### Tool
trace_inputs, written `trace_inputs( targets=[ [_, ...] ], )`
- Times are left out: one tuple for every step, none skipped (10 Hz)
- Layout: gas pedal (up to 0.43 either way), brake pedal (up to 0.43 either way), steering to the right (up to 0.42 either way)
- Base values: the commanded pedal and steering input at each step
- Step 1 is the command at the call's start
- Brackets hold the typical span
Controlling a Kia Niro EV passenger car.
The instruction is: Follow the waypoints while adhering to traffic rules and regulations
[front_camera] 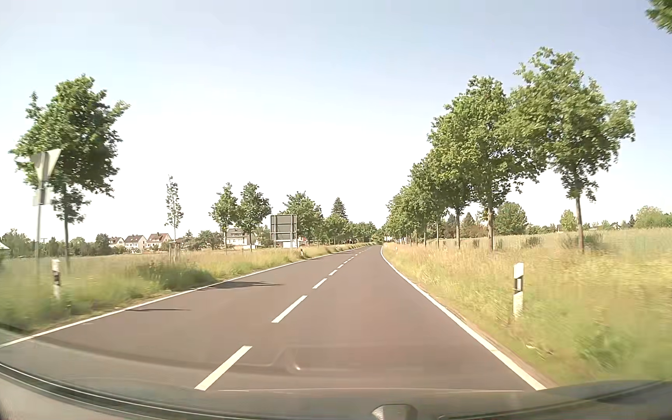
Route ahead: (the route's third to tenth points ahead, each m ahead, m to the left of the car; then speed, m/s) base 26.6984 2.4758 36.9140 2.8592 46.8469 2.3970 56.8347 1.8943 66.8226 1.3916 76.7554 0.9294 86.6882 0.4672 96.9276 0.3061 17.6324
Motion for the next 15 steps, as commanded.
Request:
trace_inputs(
  targets=[
    [0.228, 0.024, 0.003],
    [0.209, 0.024, 0.003],
    [0.177, 0.024, 0.003],
    [0.169, 0.03, 0.003],
    [0.15, 0.024, 0.003],
    [0.118, 0.024, 0.003],
    [0.087, 0.024, 0.003],
    [0.087, 0.024, 0.003],
    [0.087, 0.024, 0.003],
    [0.079, 0.024, 0.003],
    [0.079, 0.024, 0.003],
    [0.079, 0.024, 0.003],
    [0.079, 0.024, 0.003],
    [0.079, 0.024, 0.003],
    [0.079, 0.024, 0.003]
  ],
)
